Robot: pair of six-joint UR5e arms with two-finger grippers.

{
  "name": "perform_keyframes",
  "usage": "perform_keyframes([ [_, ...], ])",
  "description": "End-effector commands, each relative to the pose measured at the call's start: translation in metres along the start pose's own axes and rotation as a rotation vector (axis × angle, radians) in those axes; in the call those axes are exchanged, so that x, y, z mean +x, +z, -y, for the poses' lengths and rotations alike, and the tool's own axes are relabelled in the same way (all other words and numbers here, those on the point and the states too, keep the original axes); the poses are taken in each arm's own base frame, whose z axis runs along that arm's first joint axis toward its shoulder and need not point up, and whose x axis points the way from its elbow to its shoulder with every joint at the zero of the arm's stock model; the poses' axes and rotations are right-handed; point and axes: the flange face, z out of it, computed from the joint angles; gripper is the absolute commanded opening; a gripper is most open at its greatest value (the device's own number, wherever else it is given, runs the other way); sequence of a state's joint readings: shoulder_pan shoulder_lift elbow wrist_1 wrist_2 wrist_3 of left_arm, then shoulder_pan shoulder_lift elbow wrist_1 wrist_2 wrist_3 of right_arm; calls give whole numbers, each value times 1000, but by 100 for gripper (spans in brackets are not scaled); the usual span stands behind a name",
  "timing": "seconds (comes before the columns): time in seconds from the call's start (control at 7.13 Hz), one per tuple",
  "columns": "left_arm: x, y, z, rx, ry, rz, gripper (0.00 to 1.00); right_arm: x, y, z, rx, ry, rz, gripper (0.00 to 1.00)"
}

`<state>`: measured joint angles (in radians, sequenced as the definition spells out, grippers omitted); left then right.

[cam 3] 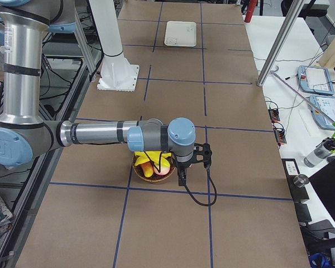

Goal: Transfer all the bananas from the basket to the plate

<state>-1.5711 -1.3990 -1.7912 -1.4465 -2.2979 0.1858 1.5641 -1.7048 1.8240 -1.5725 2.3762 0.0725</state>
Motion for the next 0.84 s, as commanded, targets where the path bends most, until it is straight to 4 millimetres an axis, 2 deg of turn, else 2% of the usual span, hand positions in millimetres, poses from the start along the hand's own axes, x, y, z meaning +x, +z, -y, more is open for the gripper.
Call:
perform_keyframes([
  [0.0, 0, 0, 0, -1, -1, -2, 100, -85, -10, -15, 1, 75, 10, 100],
  [0.14, 0, 0, 0, -1, -1, -2, 100, -128, -18, -35, 8, 114, -13, 100],
  [0.28, 0, 0, 0, -1, -1, -2, 100, -162, -15, -59, 10, 148, -78, 100],
  [0.42, 0, 0, 0, -1, -2, -2, 100, -172, -13, -75, 9, 178, -115, 100],
  [0.7, 0, 0, -1, -1, -2, -2, 100, -161, -6, -102, 45, 251, -108, 100],
])
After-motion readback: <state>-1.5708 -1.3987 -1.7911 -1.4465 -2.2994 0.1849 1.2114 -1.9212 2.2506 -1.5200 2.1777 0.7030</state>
